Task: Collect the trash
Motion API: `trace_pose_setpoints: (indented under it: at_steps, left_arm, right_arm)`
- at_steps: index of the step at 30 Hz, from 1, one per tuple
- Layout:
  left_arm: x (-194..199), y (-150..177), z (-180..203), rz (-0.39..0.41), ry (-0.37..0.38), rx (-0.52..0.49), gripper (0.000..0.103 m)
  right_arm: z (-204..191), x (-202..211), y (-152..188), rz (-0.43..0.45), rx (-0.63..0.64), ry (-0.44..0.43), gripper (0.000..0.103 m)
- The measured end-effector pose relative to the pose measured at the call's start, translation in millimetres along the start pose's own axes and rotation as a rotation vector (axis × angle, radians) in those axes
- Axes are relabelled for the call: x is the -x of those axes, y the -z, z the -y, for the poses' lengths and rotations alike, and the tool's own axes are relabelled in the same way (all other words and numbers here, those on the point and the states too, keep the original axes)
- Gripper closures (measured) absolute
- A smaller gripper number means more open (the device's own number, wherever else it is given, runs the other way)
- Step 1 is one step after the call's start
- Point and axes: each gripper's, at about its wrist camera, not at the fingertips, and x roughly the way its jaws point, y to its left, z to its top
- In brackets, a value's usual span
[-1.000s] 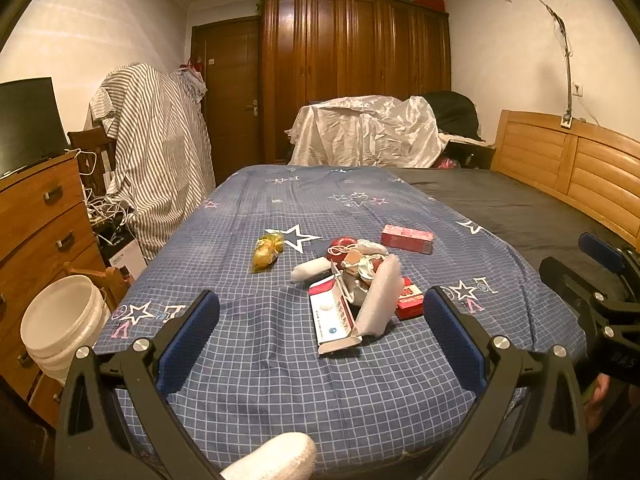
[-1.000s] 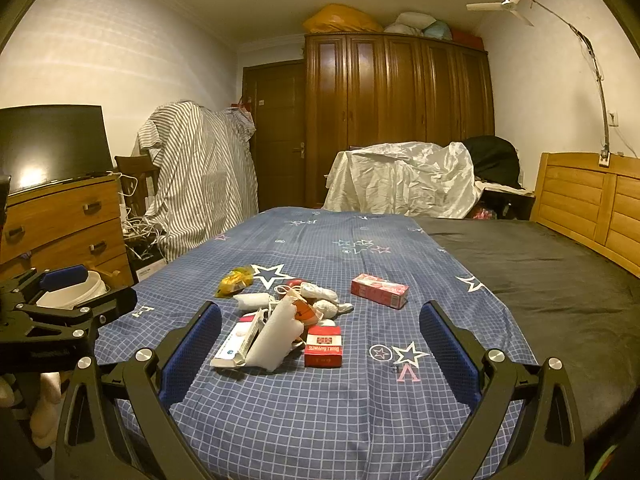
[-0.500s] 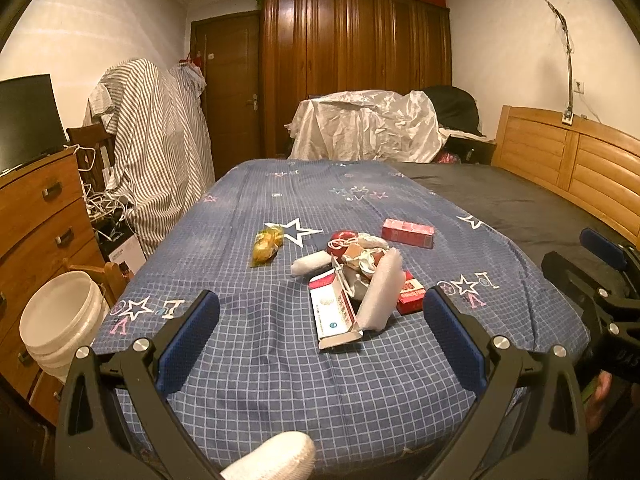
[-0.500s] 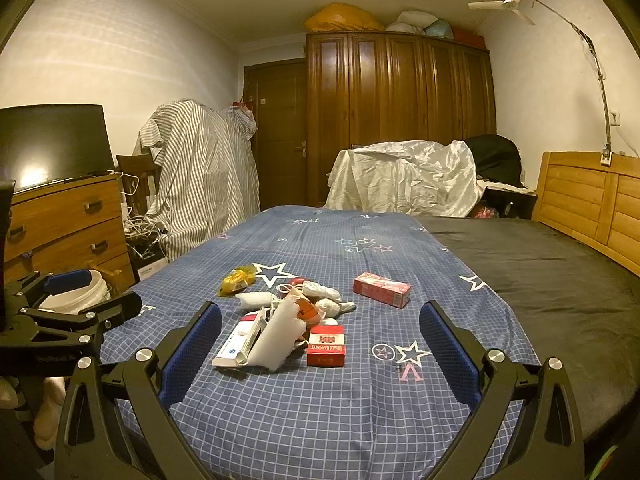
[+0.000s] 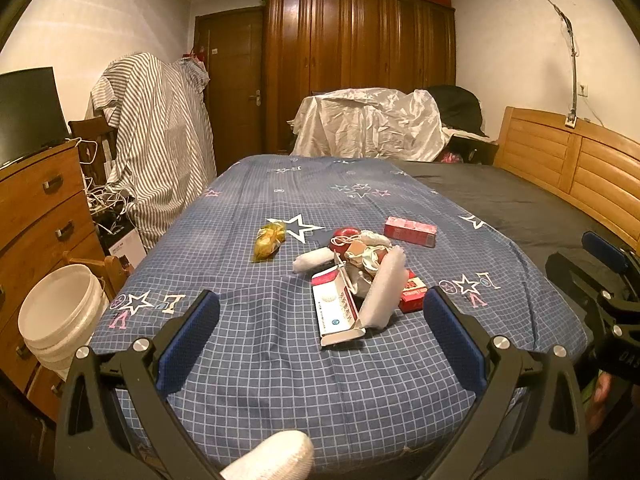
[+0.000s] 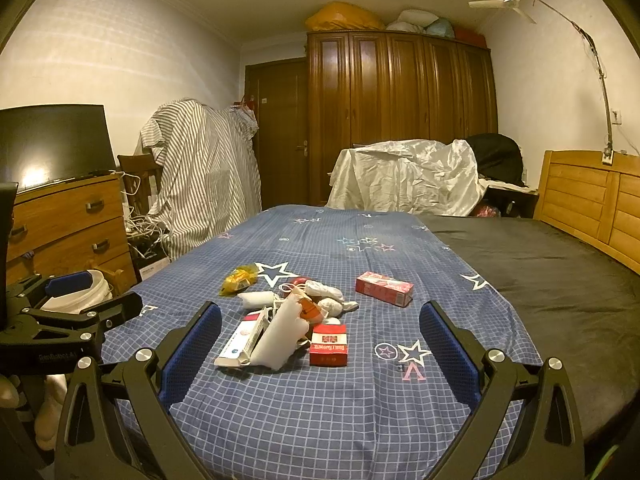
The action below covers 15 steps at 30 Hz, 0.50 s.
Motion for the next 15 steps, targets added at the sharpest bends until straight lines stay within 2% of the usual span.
trace_pose_setpoints:
  at_steps: [15]
  left_arm:
    - [-0.5,0.6,-0.7,-0.007,-0.004,0.005,0.005]
  right_arm:
    - [-1.2,-1.2,0.3,-0.009,-0.002,-0.006,0.004]
